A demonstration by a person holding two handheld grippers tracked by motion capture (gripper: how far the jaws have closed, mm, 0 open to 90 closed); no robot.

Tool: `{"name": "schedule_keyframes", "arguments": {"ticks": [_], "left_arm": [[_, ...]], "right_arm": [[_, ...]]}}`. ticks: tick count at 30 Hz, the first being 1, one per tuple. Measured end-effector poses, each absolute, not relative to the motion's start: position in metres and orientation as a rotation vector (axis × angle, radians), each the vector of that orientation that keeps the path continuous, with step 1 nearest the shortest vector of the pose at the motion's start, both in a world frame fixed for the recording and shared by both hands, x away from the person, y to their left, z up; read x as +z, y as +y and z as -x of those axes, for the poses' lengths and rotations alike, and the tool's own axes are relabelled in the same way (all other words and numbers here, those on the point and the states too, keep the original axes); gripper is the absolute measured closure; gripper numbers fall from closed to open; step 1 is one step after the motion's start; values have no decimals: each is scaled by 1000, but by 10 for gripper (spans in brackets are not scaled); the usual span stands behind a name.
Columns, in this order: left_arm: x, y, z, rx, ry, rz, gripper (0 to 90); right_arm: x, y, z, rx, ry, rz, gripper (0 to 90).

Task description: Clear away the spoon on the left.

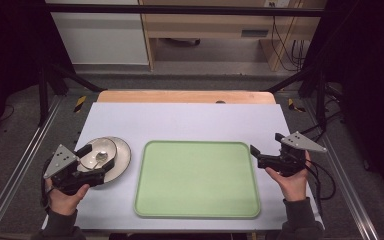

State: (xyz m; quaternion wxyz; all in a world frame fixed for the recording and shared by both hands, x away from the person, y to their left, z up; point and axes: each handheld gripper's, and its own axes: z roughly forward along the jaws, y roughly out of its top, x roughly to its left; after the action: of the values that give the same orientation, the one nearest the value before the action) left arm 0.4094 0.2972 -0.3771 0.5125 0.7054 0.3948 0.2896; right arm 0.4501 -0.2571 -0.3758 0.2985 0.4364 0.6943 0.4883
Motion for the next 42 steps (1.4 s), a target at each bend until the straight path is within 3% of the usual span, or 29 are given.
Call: {"name": "schedule_keyframes", "arguments": {"ticks": [42], "left_arm": [[-372, 327, -398, 716, 951, -1760, 97]], "right_arm": [[-382, -257, -452, 1255, 1898, -1181, 46]]}}
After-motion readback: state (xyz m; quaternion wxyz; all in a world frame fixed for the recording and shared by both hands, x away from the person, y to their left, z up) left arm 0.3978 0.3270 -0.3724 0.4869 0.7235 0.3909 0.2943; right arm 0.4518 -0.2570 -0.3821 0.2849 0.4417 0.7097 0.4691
